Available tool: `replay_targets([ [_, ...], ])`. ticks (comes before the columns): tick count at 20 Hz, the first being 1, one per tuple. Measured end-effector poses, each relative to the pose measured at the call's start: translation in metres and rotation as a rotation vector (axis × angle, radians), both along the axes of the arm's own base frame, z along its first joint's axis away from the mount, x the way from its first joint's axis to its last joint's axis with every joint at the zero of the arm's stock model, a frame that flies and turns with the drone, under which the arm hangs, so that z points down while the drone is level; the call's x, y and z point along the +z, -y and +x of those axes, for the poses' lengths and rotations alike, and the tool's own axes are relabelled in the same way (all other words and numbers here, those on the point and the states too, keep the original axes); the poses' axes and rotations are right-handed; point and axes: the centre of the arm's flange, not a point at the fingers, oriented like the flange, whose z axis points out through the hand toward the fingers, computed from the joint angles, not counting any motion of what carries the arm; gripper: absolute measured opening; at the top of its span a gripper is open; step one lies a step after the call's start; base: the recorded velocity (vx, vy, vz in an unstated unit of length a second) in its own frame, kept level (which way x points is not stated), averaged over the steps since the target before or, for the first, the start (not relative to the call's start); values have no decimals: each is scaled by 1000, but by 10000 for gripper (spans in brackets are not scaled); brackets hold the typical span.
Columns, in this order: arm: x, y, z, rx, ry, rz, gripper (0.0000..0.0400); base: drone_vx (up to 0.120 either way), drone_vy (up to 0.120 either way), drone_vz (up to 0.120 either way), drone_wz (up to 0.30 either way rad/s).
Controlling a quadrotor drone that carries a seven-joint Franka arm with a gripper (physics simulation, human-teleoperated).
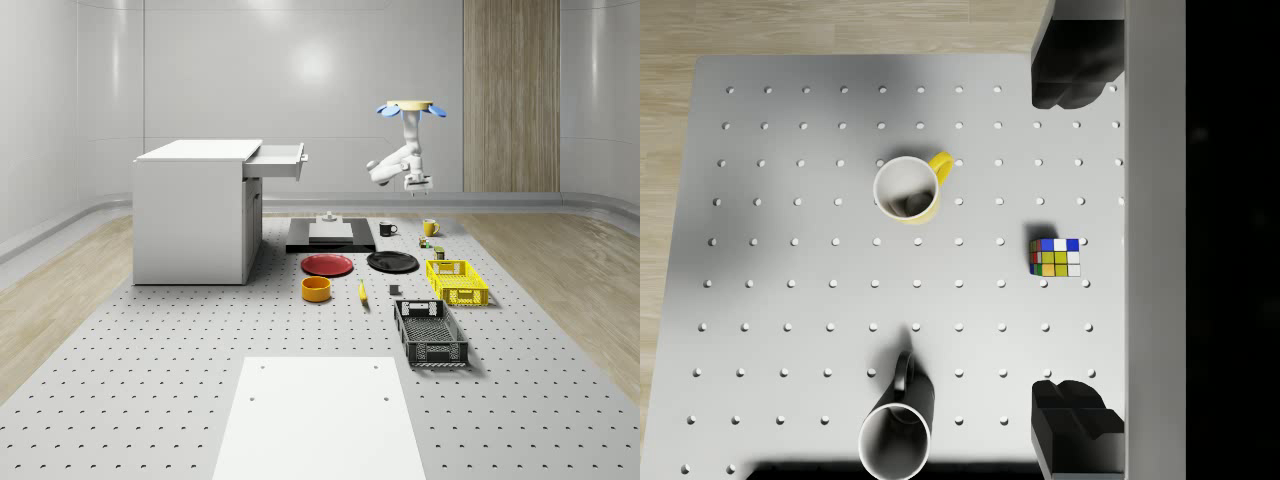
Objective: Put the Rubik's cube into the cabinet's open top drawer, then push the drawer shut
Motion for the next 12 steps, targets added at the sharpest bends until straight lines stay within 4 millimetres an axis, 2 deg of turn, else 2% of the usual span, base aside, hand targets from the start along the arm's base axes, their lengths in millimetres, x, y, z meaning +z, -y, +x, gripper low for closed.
replay_targets([
  [1,0,1,0,0,0,-13,400,120,-120,-120,0],
  [12,-1,7,0,-2,-3,-70,400,120,0,-120,0],
])
